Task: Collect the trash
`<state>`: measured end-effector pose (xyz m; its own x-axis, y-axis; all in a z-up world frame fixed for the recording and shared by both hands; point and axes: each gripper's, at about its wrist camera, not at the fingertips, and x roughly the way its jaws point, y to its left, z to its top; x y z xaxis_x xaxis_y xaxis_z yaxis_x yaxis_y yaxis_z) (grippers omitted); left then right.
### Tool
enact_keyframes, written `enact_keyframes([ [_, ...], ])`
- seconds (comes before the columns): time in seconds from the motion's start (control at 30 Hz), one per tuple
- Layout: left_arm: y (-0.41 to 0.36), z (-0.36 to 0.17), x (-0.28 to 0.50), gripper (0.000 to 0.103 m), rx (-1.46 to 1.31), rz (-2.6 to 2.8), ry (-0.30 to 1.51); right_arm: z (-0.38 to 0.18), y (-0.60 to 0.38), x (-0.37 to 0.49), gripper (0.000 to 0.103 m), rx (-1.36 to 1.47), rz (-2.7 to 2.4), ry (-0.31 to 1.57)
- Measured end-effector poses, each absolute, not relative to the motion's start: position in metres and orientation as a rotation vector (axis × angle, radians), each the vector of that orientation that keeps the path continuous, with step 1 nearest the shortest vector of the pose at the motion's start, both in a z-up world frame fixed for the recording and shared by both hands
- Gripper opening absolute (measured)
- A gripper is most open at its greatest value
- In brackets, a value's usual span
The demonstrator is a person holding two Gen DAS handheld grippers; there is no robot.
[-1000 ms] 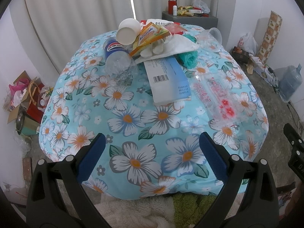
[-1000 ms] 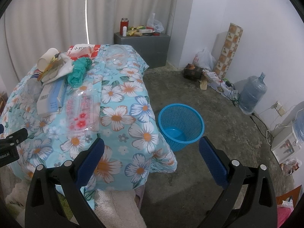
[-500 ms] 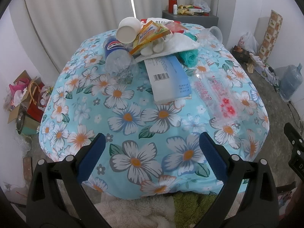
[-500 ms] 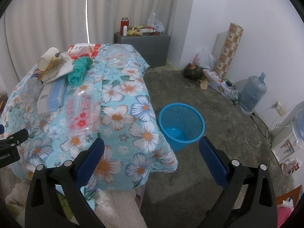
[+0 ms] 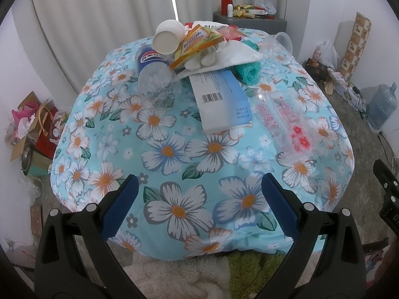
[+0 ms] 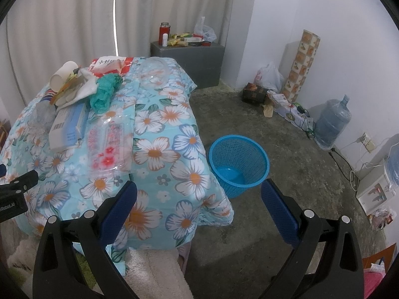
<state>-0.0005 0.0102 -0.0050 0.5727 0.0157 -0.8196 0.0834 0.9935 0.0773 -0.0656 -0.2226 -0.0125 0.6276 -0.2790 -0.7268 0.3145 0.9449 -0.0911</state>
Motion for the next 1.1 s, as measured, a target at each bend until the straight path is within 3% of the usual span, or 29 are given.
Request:
enact_keyframes([
  [0.5,0.018,-0.019,-0.010,0.095,0.114,-0.044,0.984,-0.011,-0.216,-0.060,0.097,0.063,-0.332,0.828],
  [0.87,0.029,-0.024,0.018,0.095,0.085,-0.048,1.013,-0.035,-0.216,-0.018,0.096,0.278,-0.169,0.851],
  [1.1,0.036,-0.018,0.039,0.095,0.134,-0.075,0.996,-0.050,-0.215,0.033,0.074,0.483,0.024,0.911],
])
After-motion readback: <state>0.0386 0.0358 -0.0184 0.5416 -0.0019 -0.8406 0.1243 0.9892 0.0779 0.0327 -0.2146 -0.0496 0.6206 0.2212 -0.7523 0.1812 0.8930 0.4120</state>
